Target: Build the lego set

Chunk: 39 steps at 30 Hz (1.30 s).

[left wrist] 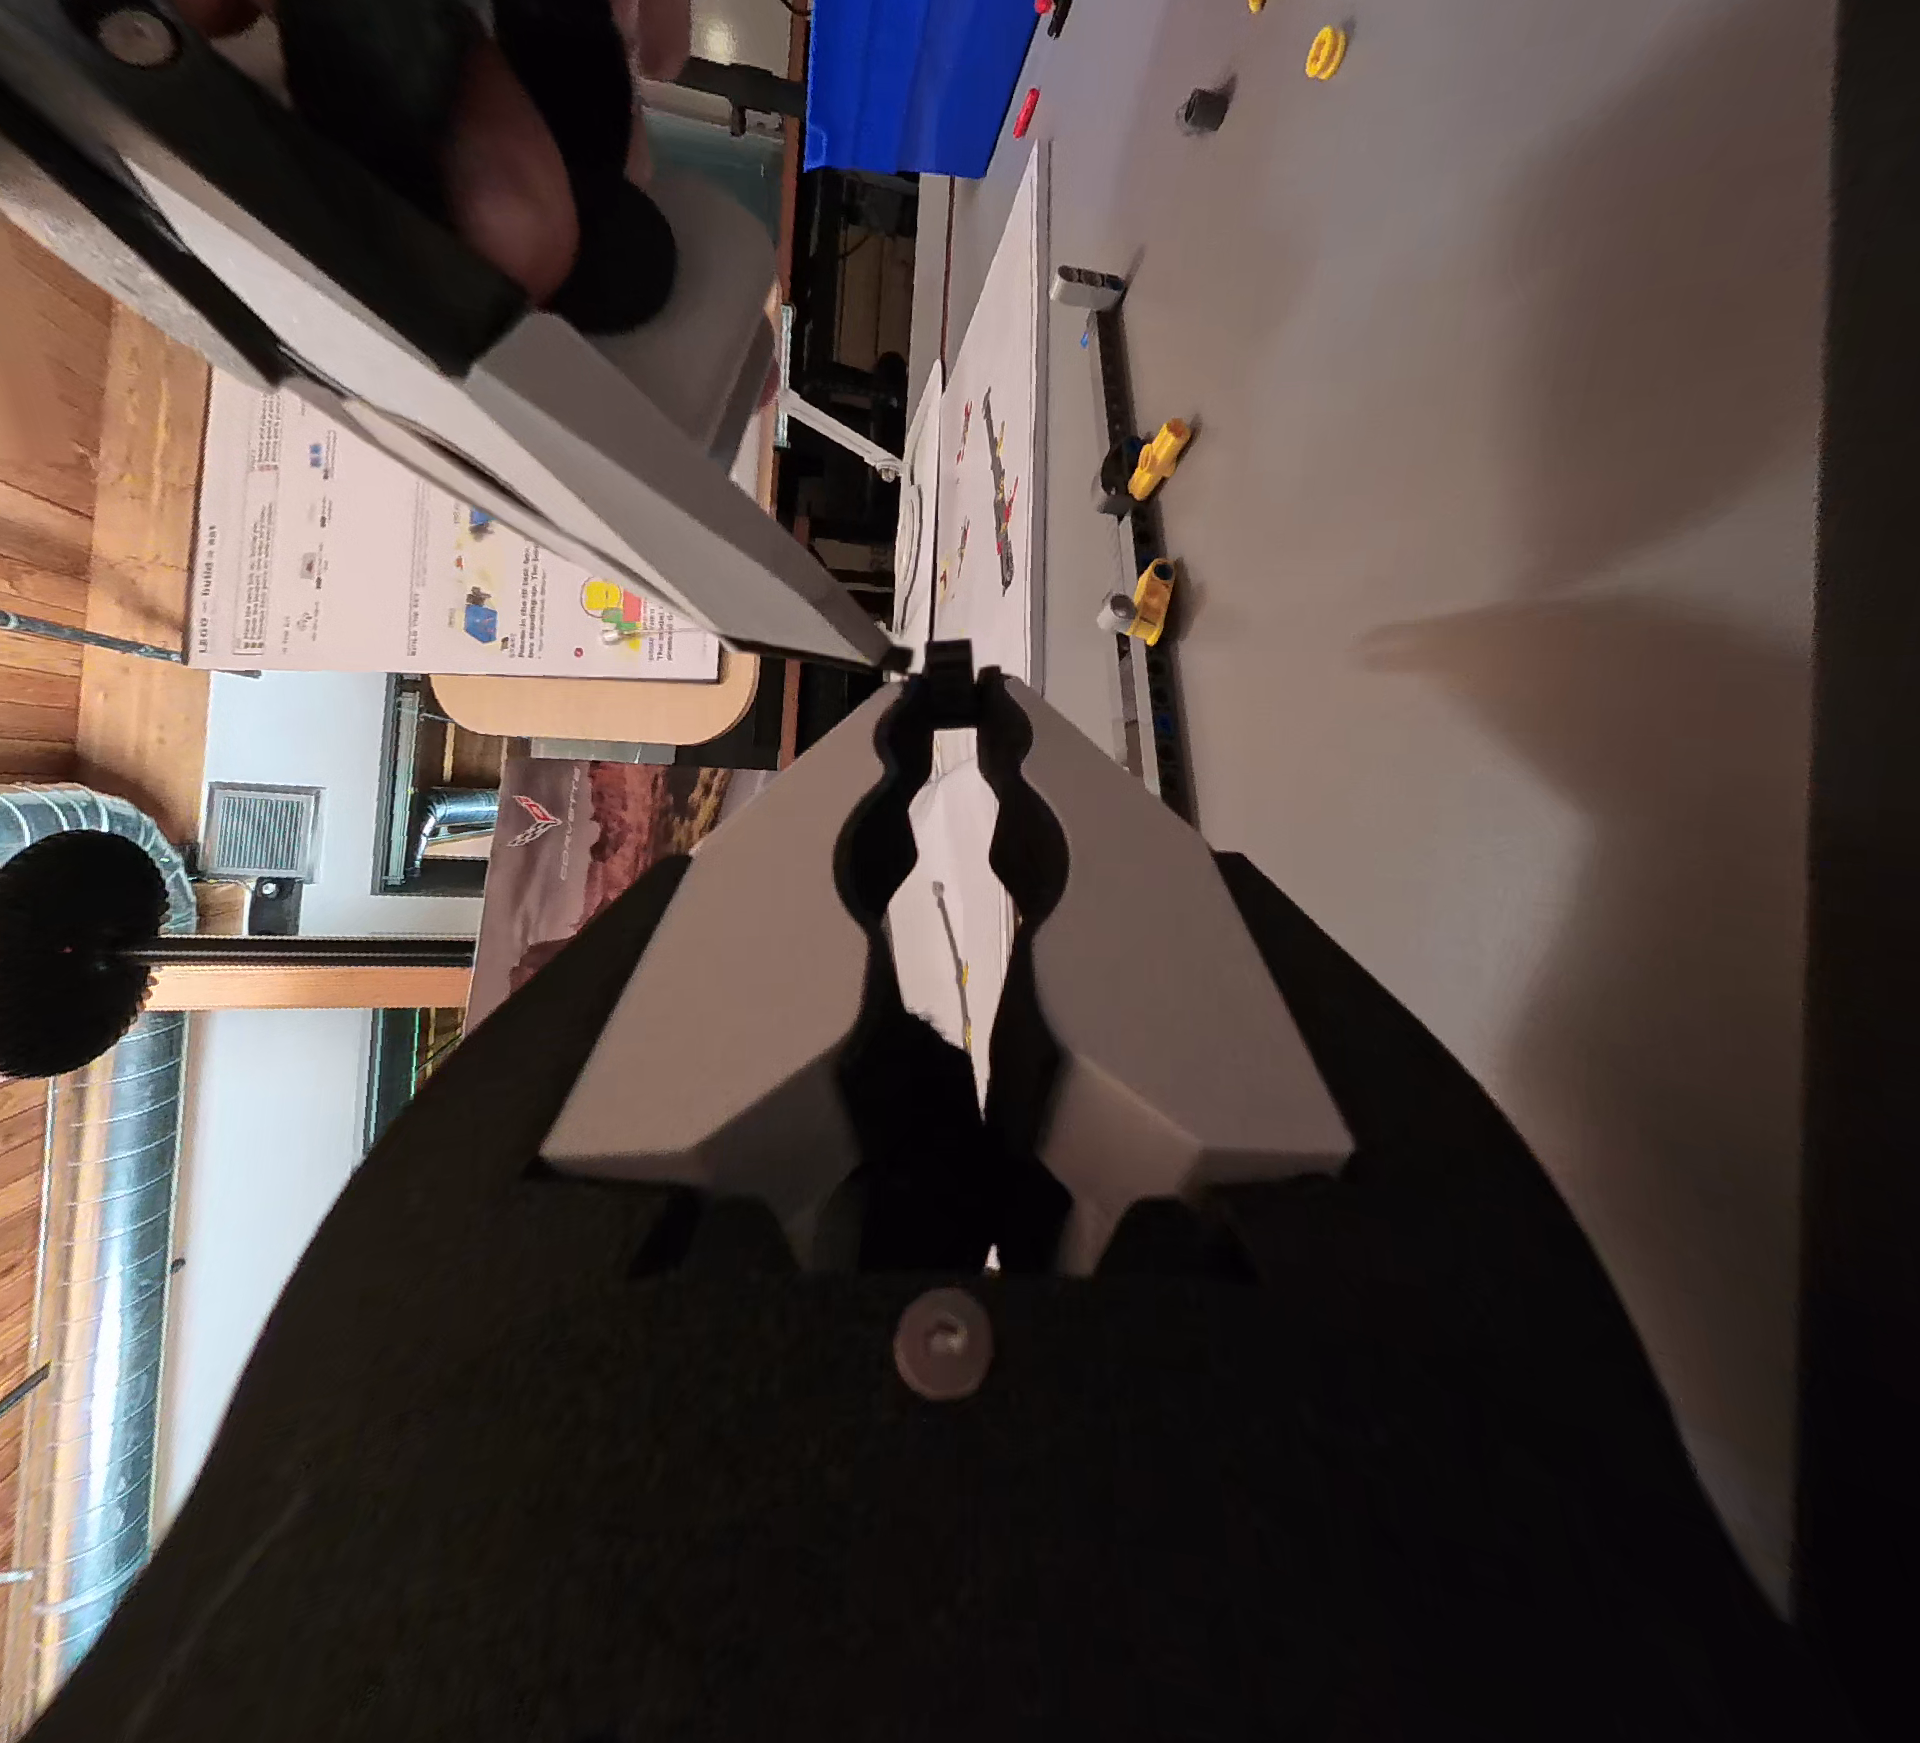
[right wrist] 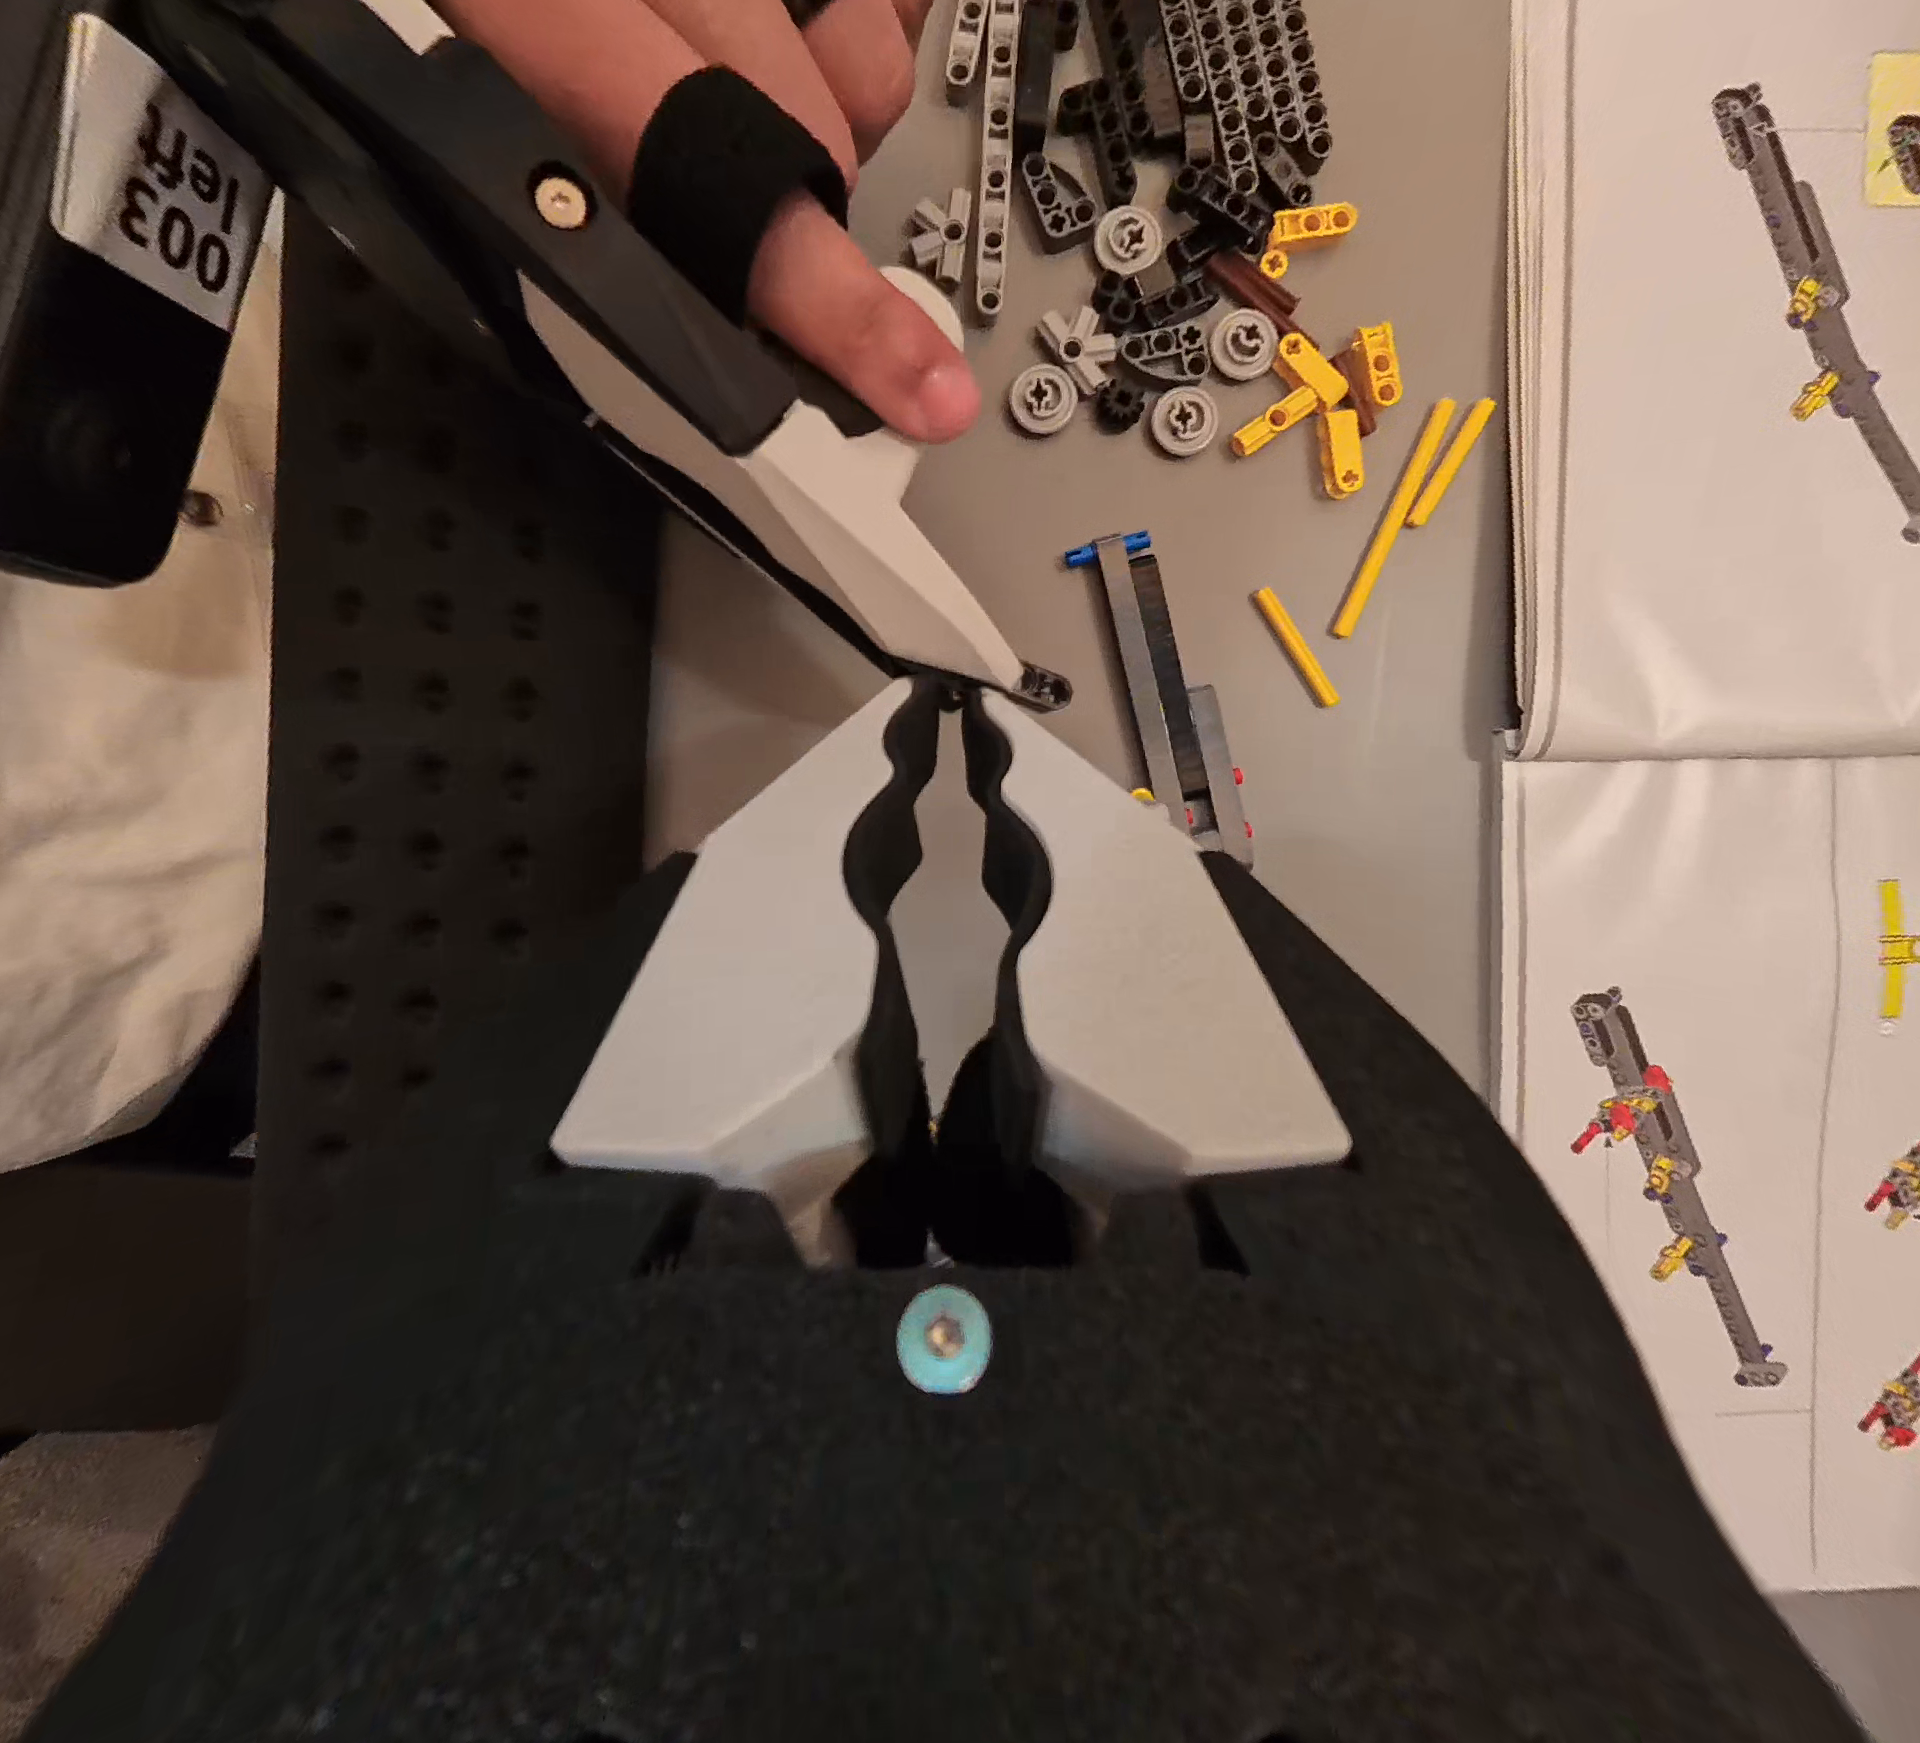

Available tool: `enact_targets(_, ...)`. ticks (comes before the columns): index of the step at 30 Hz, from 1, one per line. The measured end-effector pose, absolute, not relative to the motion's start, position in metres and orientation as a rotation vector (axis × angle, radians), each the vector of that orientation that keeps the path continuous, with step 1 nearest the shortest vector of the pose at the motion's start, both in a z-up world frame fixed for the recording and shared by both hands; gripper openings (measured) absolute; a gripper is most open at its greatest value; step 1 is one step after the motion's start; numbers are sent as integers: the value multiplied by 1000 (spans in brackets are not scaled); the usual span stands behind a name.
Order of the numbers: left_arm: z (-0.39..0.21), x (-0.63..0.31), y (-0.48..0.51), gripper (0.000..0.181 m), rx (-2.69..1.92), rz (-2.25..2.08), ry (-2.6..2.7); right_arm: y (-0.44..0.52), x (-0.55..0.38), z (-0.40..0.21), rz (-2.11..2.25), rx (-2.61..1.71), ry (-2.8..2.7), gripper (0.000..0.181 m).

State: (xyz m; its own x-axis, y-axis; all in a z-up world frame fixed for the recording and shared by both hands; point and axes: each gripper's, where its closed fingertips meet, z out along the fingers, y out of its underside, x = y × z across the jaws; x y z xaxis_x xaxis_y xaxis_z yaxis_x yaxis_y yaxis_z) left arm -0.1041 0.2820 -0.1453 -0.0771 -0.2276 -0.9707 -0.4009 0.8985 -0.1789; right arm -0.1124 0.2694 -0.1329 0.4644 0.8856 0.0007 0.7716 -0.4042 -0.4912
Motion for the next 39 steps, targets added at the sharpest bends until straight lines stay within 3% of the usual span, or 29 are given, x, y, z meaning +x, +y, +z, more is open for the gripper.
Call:
enact_targets(21,-139,-107,275,6,-433,209,1641,258,-117,-136,282,-2334,-1495,4)
enact_targets(33,-145,-103,264,6,-565,-52,1712,252,-116,-139,440,-2366,-1413,5)
enact_targets(36,-143,-104,263,6,-628,-168,1712,253,-116,-134,493,-2350,-1338,19)
enact_targets(39,-142,-104,262,7,-637,-203,1711,254,-113,-134,413,-2291,-1353,12)
